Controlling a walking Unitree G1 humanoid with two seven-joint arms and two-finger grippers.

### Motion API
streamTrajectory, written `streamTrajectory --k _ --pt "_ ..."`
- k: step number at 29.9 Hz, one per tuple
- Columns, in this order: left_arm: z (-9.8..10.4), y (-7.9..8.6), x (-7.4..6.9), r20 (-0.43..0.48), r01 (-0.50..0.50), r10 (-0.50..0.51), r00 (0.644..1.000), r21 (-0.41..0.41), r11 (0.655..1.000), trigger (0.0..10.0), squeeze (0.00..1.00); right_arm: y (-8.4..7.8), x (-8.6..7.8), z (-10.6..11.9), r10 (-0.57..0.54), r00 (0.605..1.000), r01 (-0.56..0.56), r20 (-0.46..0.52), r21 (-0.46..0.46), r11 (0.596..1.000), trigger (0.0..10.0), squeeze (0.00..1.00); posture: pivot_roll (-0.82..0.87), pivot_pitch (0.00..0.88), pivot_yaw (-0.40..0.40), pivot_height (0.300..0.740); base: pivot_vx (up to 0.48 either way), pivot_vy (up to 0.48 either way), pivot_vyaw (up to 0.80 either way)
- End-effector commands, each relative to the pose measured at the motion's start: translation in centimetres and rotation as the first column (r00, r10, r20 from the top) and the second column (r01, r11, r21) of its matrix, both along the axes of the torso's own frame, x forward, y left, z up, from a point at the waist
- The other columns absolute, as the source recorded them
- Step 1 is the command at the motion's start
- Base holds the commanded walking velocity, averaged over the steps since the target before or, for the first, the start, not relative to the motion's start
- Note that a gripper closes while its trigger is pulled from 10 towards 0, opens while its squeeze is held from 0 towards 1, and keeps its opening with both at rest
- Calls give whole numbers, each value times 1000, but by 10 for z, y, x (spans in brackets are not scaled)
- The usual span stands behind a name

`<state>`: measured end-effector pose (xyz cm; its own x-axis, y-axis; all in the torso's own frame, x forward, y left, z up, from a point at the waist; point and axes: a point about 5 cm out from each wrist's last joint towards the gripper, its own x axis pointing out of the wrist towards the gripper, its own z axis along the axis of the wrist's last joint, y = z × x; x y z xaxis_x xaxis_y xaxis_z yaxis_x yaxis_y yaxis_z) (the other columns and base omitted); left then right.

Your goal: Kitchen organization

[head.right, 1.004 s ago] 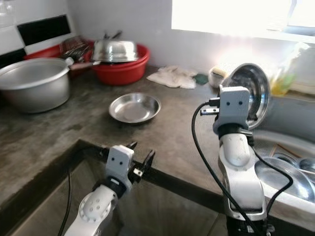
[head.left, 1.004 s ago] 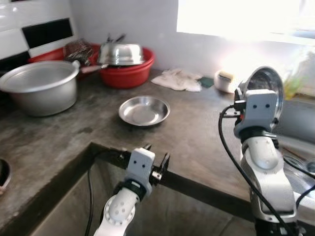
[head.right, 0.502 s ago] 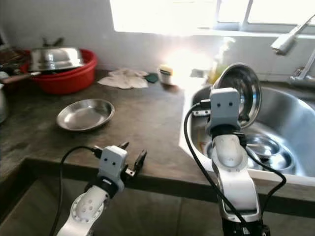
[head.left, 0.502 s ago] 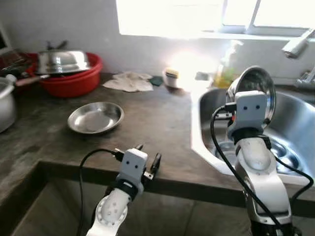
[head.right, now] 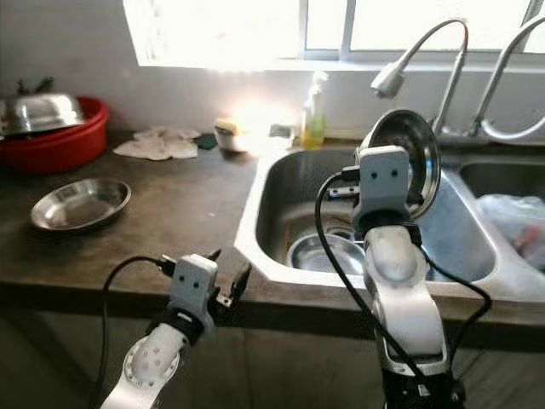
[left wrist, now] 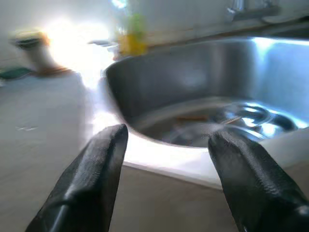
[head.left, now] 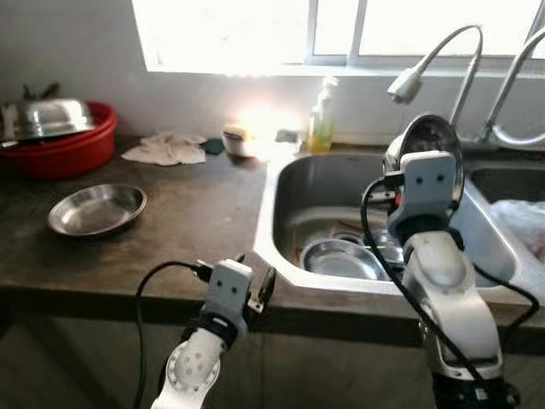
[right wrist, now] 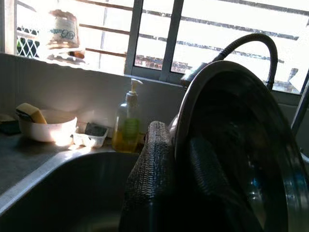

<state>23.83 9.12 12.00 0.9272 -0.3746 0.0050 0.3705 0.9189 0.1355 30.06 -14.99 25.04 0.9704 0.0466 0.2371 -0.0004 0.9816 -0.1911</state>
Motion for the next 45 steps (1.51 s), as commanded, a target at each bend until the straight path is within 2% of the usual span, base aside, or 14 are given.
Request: streamTrajectory --k 1,7,8,10,15,16,18,25,30,39,40,41,42,45 --pt "2 -3 1 7 7 -8 1000 2 1000 10000 0 -9 12 -11 -2 992 -3 -126 -34 999 10000 0 91 8 -21 740 0 0 0" --pt "2 -3 -1 3 8 -8 1000 -7 1000 10000 0 -19 35 2 28 981 -45 -193 -83 996 10000 0 96 10 -25 740 0 0 0" --pt "2 -4 -3 1 11 -11 1000 -5 1000 10000 0 -17 42 2 100 959 -122 -266 -64 990 10000 0 97 12 -27 740 0 0 0" --pt "2 -5 -4 -2 13 -13 1000 -9 1000 10000 0 -20 50 8 89 955 -127 -283 -117 985 10000 0 98 14 -29 740 0 0 0" --pt "2 -7 -8 -5 18 -19 1000 -16 1000 10000 0 -22 70 1 157 881 -263 -446 -187 947 10000 0 103 22 -39 740 0 0 0" --pt "2 -7 -8 -5 18 -19 1000 -16 1000 10000 0 -22 70 1 157 881 -263 -446 -187 947 10000 0 103 22 -39 740 0 0 0" --pt "2 -8 -10 -8 20 -20 1000 -20 1000 10000 0 -21 75 -9 185 833 -341 -521 -221 914 10000 0 108 31 -43 740 0 0 0" --pt "9 -6 -16 14 11 -10 1000 -37 999 10000 0 -11 79 -42 289 686 -524 -668 -177 833 10000 0 122 70 -45 740 0 0 0" --pt "18 -2 -15 42 -4 6 999 -52 999 10000 0 -10 82 -53 301 652 -549 -696 -159 820 10000 0 130 92 -47 740 0 0 0" --pt "16 1 -18 25 -12 12 1000 -35 999 10000 0 -15 82 -77 299 594 -558 -747 -115 822 10000 0 139 114 -45 740 0 0 0" --pt "16 2 -19 24 -13 14 1000 -34 999 10000 0 -15 81 -79 300 591 -558 -749 -111 823 10000 859 141 115 -42 740 0 0 0" --pt "17 2 -19 24 -14 15 1000 -34 999 10000 0 -15 81 -80 298 593 -556 -748 -113 823 10000 859 141 114 -43 740 0 0 0" --pt "17 2 -18 23 -15 16 1000 -34 999 10000 0 -16 81 -80 298 599 -551 -743 -112 827 10000 1000 140 115 -44 740 0 0 0" --pt "16 2 -18 22 -16 17 1000 -33 999 10000 0 -17 82 -78 293 622 -529 -726 -113 841 10000 1000 140 112 -44 740 0 0 0"
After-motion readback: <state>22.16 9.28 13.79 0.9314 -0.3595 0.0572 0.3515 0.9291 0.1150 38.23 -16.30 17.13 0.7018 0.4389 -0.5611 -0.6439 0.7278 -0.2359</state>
